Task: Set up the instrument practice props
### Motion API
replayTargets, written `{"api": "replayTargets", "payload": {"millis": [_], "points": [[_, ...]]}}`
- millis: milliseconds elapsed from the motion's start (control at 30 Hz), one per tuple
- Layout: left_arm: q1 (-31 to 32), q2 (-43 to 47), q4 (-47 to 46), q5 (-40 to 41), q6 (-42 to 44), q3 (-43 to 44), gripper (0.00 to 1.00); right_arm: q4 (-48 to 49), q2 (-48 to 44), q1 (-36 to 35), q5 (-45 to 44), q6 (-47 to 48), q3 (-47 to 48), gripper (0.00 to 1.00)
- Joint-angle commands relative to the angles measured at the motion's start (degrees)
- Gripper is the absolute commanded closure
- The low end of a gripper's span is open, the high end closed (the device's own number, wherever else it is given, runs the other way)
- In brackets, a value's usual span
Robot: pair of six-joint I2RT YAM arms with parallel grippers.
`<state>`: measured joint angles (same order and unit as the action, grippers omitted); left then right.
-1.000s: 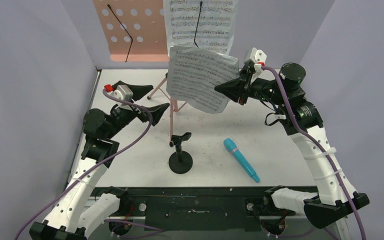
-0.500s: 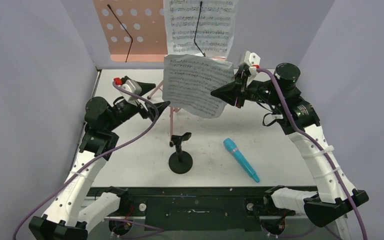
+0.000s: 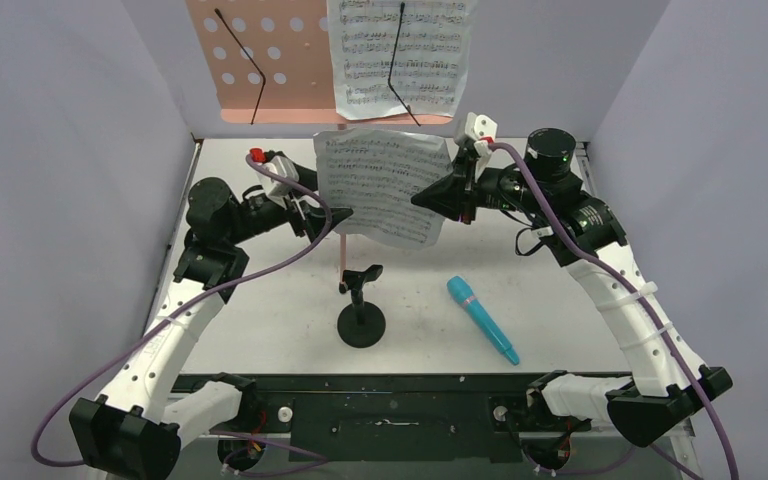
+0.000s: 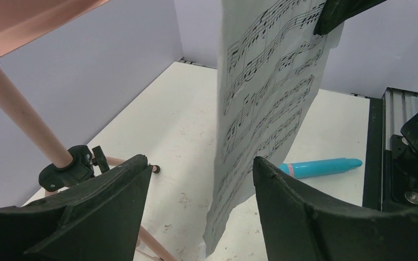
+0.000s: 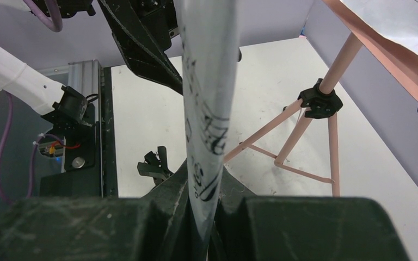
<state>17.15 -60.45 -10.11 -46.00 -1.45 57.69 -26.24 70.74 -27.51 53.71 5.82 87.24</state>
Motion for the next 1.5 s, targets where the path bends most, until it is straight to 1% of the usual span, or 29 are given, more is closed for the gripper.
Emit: {"api": "replayTargets", "payload": {"millis": [0,133,300,567,800,900,933,1000,1067,1133,1200,1233,1333,1400,1467], "points": [[-0.19,0.3,-7.46,-2.99,-2.95,1.97,0.34,1.71,-0.69,-1.07,-0.66,1.3,1.02,0.95],[-0.22,-0.04,-10.75,-3.76,-5.23,1.71,0.38,1.68,-0.73,-1.4,-0.62,1.79,0.09,0.95],[-0.22,-1.61,-11.77,-6.81,-7.12,2.67,0.45,1.02,0.27,-1.6,-1.28,1.8,0.81,0.95],[-0.27,-2.17,-10.18,-8.89,-6.94,4.24,0.48,3.62,0.21,-2.95,-2.59,0.4,-1.33,0.95],[-0.09,-3.04,-10.72,-9.59,-7.5,4.94,0.63,4.55,0.79,-3.34,-3.42,0.93,-1.79,0.95],[-0.14,-3.18,-11.12,-8.94,-7.95,5.07,0.72,5.2,1.42,-3.31,-4.25,0.75,-1.38,0.94],[-0.18,-3.19,-11.5,-8.94,-8.21,4.79,0.75,5.42,1.7,-3.31,-5.3,0.59,-1.22,0.9],[-0.18,-3.32,-12.69,-8.65,-8.37,4.19,0.91,6.66,1.78,-3.34,-7.55,-1.01,-1.26,0.85],[-0.15,-3.15,-13.16,-8.25,-8.64,3.77,1.0,8.77,1.48,-3.34,-8.75,-2.08,-1.87,0.78],[-0.14,-2.71,-14.19,-7.2,-9.9,3.22,1.0,10.89,0.96,-3.33,-9.59,-3.53,-2.92,0.72],[-0.16,-2.17,-15.85,-6.03,-11.4,2.41,1.0,12.01,0.52,-3.31,-9.83,-4.43,-3.9,0.63],[-0.17,-1.76,-16.35,-5.34,-12.13,1.85,1.0,12.53,0.21,-3.34,-10.24,-4.73,-4.45,0.6],[-0.18,-0.52,-17.69,-3.61,-13.23,0.4,1.0,14.23,-1.29,-3.25,-11.92,-5.55,-6.77,0.35],[-0.14,0.25,-17.69,-2.77,-13.76,0.23,1.0,16.37,-2.91,-3.18,-13.48,-5.82,-9.16,0.23],[-0.18,1.0,-18.19,-1.48,-14.67,-0.26,1.0,19.97,-4.68,-3.0,-16.27,-7.93,-11.46,0.16]]}}
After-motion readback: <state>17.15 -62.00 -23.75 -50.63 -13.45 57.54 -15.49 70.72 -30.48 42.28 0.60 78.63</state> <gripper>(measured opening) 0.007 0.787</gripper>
